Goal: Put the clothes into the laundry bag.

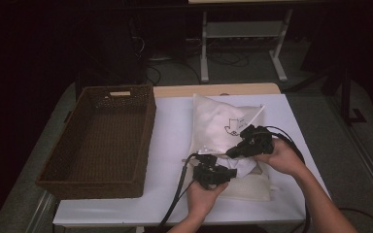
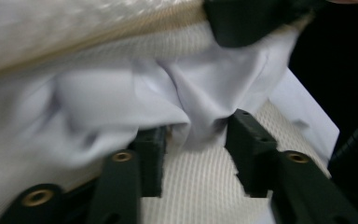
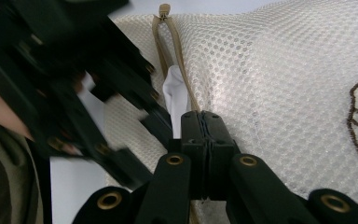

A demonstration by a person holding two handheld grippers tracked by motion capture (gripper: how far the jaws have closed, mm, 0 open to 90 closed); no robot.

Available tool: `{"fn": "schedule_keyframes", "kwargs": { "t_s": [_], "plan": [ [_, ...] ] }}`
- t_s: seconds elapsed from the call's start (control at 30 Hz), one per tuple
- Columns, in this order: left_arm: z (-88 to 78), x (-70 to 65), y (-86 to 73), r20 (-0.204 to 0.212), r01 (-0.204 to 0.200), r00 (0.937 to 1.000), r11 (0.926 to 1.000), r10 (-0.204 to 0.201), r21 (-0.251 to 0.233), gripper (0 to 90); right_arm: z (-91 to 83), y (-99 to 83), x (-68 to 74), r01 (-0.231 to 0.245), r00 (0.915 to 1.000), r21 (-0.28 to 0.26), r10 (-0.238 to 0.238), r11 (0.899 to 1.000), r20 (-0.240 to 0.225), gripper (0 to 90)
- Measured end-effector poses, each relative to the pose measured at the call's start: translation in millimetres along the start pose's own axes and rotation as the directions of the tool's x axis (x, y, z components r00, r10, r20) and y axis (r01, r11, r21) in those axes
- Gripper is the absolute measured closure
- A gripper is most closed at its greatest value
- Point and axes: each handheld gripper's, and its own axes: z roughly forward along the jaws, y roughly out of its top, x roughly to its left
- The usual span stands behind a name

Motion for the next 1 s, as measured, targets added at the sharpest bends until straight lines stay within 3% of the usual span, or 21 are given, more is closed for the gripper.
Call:
{"fn": "schedule_keyframes", "kwargs": {
  "t_s": [0.17, 0.33, 0.5, 0.73, 0.87, 0.93, 1.0],
  "plan": [
    [20.8, 6.6, 9.2, -0.015, 0.031, 0.9994, 0.9988, -0.032, -0.036, 67.1, -2.5, -0.6, 1.4, 0.003, 1.0000, -0.007, -0.003, 1.000, 0.002, 88.4],
    [32.7, 9.2, 20.8, -0.041, 0.050, 0.9977, 0.9959, -0.053, -0.076, 67.9, -6.7, -0.2, -2.8, -0.009, 0.9994, -0.022, 0.010, 1.000, 0.034, 88.4],
    [27.3, 8.1, 18.5, -0.049, 0.025, 0.9984, 0.9974, -0.028, -0.067, 67.3, -9.6, -1.9, -4.3, -0.020, 0.9993, -0.032, 0.021, 0.999, 0.031, 88.4],
    [14.8, -0.8, 5.1, -0.022, 0.002, 0.9998, 0.9980, -0.003, -0.063, 63.7, -10.7, -0.4, -2.5, -0.020, 0.9991, -0.038, 0.021, 0.999, 0.036, 88.4],
    [18.5, 0.4, 11.9, -0.020, 0.018, 0.9996, 0.9965, -0.020, -0.082, 65.5, -11.5, 1.9, 0.2, -0.012, 0.9991, -0.040, 0.013, 0.999, 0.040, 88.4],
    [20.3, 1.1, 15.5, -0.017, 0.036, 0.9991, 0.9944, -0.038, -0.099, 65.6, -18.1, 6.0, 4.6, -0.013, 0.9993, -0.066, 0.015, 0.998, 0.034, 88.6],
    [21.0, 1.0, 18.3, -0.024, 0.029, 0.9992, 0.9922, -0.033, -0.121, 65.7, -23.7, 9.3, 7.1, -0.015, 0.9994, -0.081, 0.017, 0.997, 0.029, 88.7]
  ]
}}
